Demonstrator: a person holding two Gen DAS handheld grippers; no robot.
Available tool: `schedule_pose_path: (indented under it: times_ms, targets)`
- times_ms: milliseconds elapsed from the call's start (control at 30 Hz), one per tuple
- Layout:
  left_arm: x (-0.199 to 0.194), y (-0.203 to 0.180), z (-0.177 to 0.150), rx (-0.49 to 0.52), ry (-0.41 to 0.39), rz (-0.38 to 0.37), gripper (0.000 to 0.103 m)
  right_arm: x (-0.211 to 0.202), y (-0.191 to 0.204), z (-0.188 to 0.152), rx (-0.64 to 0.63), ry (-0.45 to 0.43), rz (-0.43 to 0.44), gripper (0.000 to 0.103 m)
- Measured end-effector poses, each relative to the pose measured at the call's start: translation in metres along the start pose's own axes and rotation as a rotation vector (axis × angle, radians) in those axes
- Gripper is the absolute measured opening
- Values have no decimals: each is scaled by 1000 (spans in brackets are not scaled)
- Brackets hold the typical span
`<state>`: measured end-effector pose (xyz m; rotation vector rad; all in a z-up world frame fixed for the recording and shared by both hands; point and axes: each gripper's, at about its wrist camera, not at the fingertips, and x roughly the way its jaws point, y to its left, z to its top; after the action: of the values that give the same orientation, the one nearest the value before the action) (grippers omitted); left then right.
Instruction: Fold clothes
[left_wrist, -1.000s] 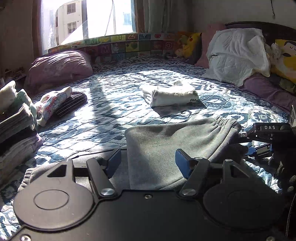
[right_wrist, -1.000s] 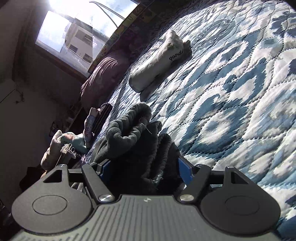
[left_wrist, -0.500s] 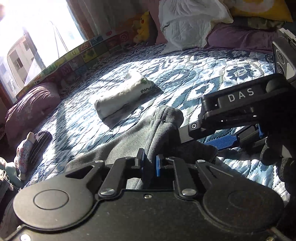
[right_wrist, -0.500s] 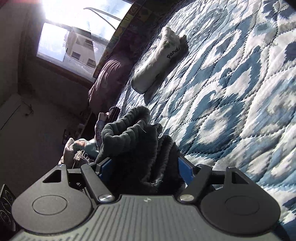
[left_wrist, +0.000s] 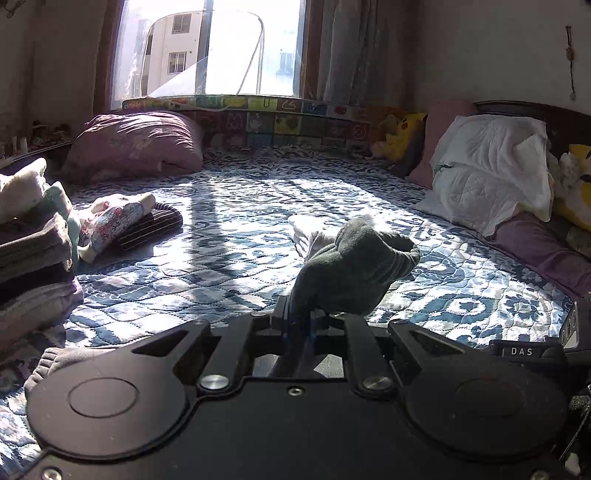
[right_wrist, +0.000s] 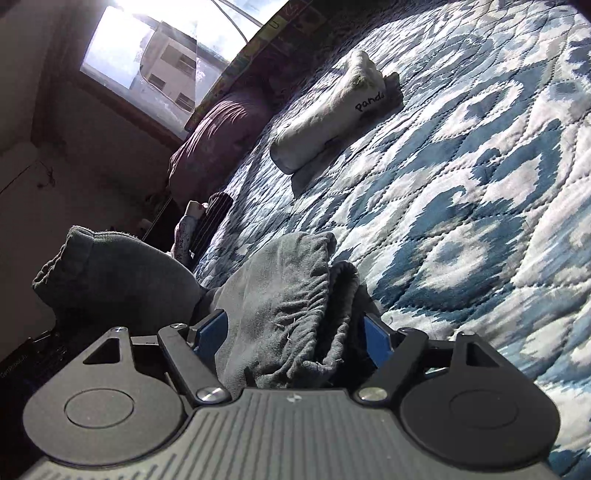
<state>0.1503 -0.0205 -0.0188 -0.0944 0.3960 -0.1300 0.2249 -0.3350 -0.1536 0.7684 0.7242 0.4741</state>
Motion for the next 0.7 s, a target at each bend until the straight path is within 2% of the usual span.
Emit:
schedule_pose_path:
  times_ms: [267,367,467,600,700]
  targets:
    - [-31,87,-2,-210,-50,99,10,11,12,-5,-80,-7,-62,76]
    - [-32,121,-16,-256,-49,170,10,17,24,-10,-185,3,-141,67]
    - [-22,162,-43,-369,14,249,10,19,27,-12,-218,2,-163,67]
    - [-3,200,-82,-520,150,271,14,17,24,-11,-197,-2,-152,66]
    - [-9,209,-86,-583,128,230,17,17,20,-9,-162,-17,-127,66]
